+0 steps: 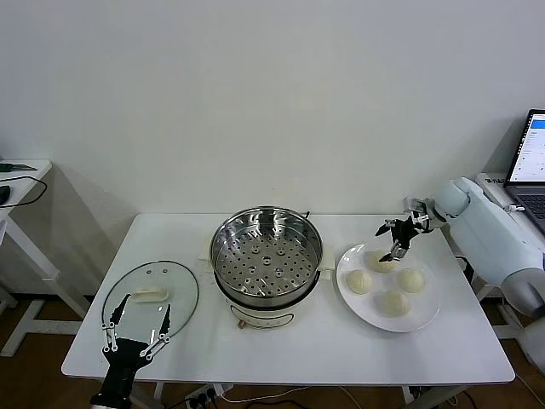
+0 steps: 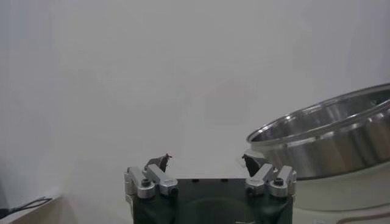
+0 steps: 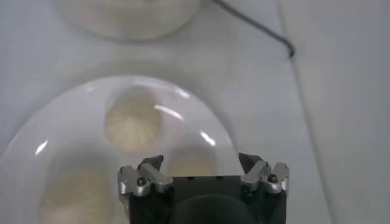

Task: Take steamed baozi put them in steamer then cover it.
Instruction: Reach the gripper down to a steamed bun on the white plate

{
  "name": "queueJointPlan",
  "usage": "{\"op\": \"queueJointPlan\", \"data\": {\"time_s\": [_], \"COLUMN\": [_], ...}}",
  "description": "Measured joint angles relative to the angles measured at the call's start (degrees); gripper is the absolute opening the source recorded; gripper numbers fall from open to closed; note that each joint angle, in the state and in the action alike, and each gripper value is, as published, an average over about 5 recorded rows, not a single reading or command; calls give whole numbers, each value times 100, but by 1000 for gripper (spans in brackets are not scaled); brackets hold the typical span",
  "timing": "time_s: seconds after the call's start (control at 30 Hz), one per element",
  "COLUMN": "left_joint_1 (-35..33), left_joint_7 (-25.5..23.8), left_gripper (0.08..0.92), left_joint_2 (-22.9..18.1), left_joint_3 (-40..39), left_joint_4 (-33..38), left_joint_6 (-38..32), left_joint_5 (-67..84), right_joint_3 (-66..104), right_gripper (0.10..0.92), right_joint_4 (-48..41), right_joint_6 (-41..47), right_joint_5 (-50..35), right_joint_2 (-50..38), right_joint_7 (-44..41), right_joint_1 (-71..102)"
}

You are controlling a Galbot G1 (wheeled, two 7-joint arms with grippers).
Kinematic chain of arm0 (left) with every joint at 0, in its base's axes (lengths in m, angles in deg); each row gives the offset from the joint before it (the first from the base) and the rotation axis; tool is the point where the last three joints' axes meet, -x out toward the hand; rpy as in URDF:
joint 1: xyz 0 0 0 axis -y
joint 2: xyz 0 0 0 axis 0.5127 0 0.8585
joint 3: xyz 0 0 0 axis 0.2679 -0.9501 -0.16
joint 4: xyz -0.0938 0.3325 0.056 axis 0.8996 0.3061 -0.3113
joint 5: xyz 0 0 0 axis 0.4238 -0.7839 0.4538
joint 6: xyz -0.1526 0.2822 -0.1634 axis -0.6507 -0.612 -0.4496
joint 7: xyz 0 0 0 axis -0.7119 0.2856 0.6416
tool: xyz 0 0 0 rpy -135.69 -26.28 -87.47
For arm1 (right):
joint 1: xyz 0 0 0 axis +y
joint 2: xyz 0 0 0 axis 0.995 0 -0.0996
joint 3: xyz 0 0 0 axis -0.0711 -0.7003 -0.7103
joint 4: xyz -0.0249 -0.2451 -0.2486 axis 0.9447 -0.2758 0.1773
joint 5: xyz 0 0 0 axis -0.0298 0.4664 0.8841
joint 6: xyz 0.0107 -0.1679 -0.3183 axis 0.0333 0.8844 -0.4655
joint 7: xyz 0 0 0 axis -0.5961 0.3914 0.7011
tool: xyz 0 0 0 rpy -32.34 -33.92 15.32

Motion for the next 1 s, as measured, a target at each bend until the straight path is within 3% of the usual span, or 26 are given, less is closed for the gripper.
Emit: {"op": "queueJointPlan", "data": {"time_s": [0.77,1.0], "left_joint_1": [24,27], "left_joint_7": [55,62], "left_gripper": [823,823], "left_joint_2": [-30,-35], "left_joint_3": [-37,-29], "left_joint_4": [-124,-123], "left_joint_6": [-13,-14], "left_joint_5": [-14,-15], "right_joint_3": [-127,-98], "right_gripper": [822,760], "right_joint_4": [-940,-1062], "right_joint_6": [-172,-203], "right_joint_5": [967,1033], "right_joint_2": [660,729], "right_joint_7": [464,605], "right_joint_1": [-91,-49]}}
